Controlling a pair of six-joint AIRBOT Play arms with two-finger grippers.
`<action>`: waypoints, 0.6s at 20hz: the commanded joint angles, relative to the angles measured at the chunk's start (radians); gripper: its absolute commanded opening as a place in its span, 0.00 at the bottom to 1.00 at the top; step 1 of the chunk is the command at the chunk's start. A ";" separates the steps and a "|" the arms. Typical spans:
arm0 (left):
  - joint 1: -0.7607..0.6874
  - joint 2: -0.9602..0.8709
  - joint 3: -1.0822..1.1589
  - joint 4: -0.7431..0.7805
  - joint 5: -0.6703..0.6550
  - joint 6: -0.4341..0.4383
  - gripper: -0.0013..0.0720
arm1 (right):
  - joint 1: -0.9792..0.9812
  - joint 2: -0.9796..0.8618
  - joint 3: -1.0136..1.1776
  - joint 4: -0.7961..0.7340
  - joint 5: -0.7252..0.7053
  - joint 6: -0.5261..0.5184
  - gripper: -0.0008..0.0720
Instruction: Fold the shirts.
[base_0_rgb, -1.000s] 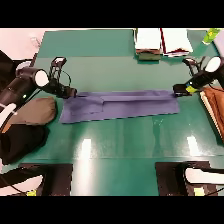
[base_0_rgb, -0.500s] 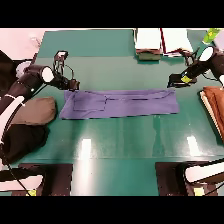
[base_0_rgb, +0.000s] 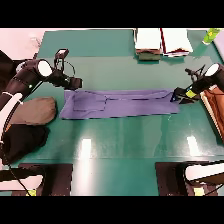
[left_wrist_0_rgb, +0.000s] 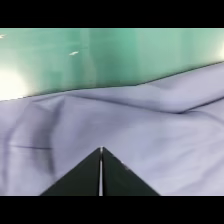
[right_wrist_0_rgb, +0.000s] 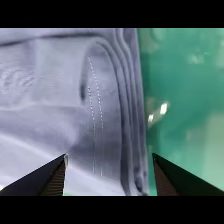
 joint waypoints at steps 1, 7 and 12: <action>-0.026 -0.002 0.003 -0.072 0.029 0.003 0.06 | 0.004 -0.010 -0.075 0.080 -0.083 -0.008 0.82; -0.179 -0.053 0.003 -0.076 0.102 -0.010 0.06 | 0.056 -0.003 -0.096 0.084 -0.117 -0.016 0.04; -0.286 -0.138 0.010 -0.129 0.176 -0.006 0.06 | 0.055 0.164 -0.095 0.084 -0.057 -0.020 0.03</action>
